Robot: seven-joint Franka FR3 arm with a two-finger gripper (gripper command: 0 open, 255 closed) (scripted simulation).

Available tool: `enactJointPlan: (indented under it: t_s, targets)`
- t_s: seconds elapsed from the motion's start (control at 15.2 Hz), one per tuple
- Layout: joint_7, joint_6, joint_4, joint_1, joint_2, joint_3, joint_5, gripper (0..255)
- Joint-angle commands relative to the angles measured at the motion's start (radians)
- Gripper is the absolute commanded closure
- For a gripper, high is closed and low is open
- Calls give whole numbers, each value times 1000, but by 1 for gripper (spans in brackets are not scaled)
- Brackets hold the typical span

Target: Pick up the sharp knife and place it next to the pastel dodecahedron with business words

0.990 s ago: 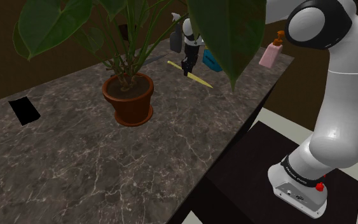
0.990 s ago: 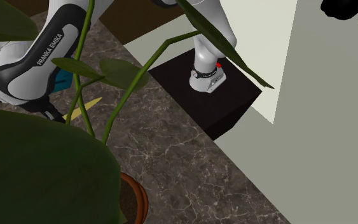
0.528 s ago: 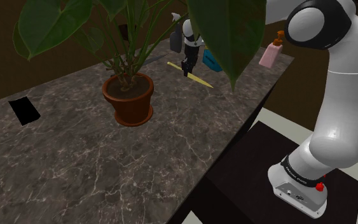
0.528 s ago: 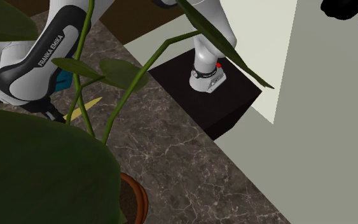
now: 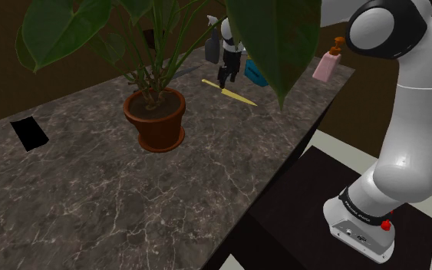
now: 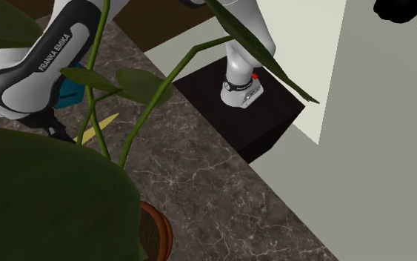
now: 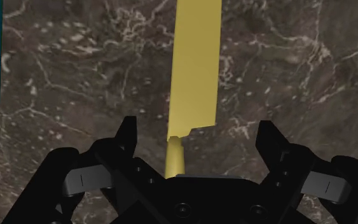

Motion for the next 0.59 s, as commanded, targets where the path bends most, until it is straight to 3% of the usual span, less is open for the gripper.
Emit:
enactJointPlan:
  t_s: [0.0, 0.53]
  targets:
    - [1, -50, 28, -2, -21, -1, 0, 0]
    - [1, -73, 44, -3, -28, -1, -1, 0]
